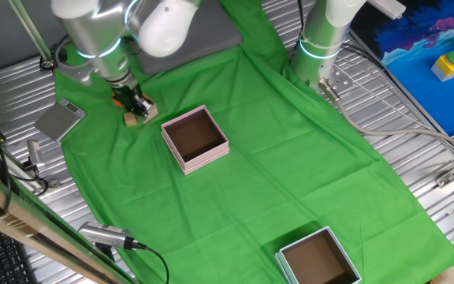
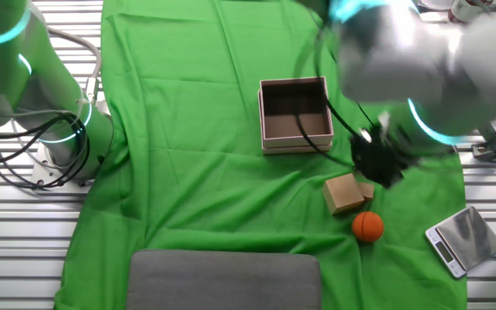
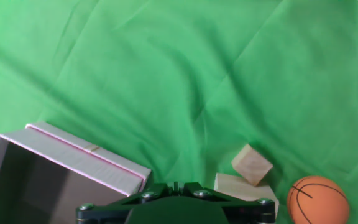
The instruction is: Take everything out of the gift box
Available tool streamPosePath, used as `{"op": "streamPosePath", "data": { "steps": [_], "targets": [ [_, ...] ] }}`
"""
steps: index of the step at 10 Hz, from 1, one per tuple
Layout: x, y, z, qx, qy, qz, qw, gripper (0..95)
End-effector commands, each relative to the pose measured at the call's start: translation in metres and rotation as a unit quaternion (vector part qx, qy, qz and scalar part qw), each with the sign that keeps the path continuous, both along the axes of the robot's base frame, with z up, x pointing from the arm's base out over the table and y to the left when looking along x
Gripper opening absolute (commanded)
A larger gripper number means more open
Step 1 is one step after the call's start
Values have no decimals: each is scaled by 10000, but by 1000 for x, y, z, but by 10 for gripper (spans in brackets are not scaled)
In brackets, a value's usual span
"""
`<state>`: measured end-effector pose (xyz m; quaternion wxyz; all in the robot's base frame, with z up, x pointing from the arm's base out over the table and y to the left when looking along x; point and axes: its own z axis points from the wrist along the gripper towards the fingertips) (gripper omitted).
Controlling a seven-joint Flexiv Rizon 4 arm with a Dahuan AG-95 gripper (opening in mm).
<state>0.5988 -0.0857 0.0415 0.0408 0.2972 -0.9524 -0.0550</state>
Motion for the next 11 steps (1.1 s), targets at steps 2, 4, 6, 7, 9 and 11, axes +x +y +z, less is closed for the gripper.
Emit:
{"op": "streamPosePath", "data": {
  "steps": [2, 4, 6, 7, 9, 11],
  "targets": [
    [21, -17, -7, 47, -6, 203, 9998, 0],
    [30, -15, -2, 66, 57, 214, 9997, 0],
    [29, -14, 3, 165, 87, 185, 9997, 0],
    [26, -10, 10, 168, 120, 124, 9997, 0],
    [25, -6, 18, 134, 106, 85, 9998, 0],
    [30, -4, 21, 144, 108, 81, 9998, 0]
  ]
}}
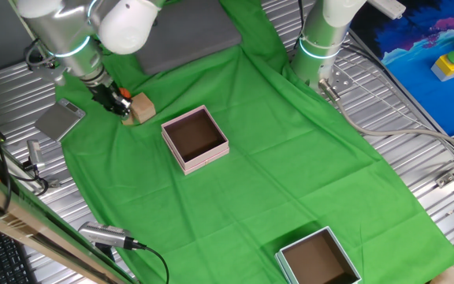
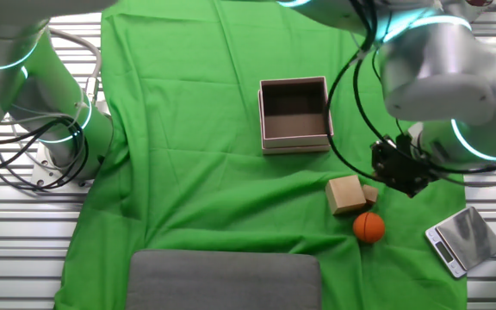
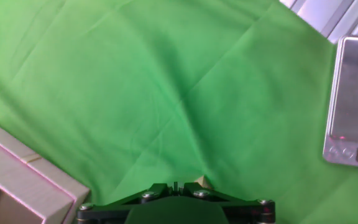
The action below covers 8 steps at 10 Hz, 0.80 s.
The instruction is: Take everything out of the gift box
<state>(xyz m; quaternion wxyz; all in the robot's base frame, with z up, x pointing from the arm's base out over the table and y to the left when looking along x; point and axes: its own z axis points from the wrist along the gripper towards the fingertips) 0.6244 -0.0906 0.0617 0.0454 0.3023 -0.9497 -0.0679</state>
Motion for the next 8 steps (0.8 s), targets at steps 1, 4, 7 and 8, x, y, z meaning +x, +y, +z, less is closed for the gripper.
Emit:
{"op": "streamPosePath", "data": {
  "steps": [1, 4, 7, 8],
  "targets": [
    [9, 3, 4, 14, 27, 64, 10000, 0],
    [23, 2, -2, -57, 6, 226, 9997, 0],
    [40, 0, -15, -50, -1, 336, 9994, 0],
    [44, 2, -14, -62, 6, 322, 9995, 0]
  ]
}}
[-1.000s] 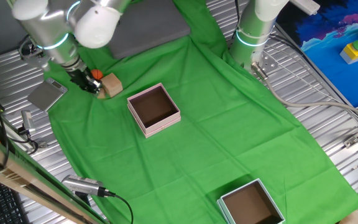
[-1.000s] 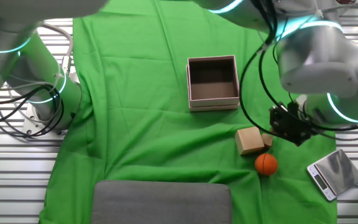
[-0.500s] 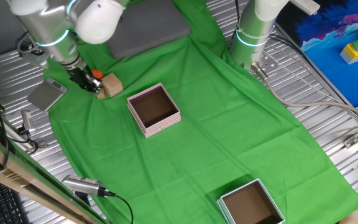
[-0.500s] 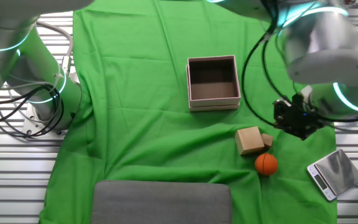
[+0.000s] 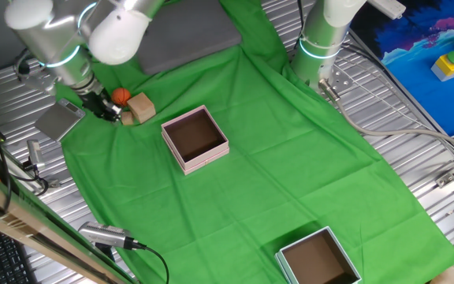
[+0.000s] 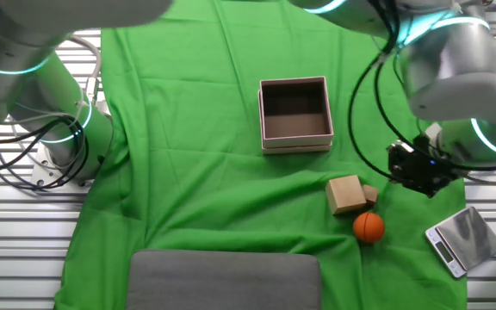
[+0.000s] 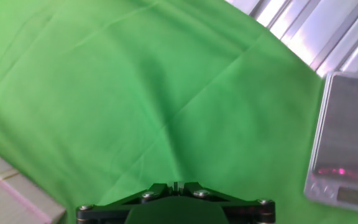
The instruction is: Take everything out of the gift box
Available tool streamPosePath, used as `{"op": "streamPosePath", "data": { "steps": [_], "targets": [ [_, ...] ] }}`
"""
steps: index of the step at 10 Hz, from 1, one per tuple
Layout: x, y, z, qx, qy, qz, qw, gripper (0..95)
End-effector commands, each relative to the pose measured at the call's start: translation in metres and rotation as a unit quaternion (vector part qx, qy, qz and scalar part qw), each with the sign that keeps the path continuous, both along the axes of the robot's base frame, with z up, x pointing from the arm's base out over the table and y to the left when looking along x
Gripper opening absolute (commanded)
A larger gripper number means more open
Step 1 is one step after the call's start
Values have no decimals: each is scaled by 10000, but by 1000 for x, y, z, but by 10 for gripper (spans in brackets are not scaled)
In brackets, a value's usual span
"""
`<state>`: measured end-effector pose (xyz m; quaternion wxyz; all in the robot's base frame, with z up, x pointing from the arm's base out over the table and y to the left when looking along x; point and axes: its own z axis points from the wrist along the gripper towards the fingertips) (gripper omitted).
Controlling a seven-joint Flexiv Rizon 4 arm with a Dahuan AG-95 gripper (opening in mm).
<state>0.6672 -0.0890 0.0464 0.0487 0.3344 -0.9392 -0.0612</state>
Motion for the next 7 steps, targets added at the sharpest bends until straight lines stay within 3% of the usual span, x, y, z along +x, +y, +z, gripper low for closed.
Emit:
{"op": "streamPosePath", "data": {
  "steps": [1, 2, 7],
  "targets": [
    [4, 4, 2, -108, 34, 48, 9999, 0],
    [5, 6, 2, -261, 4, -121, 9996, 0],
    [5, 7, 1, -346, 8, -233, 9991, 0]
  ]
}}
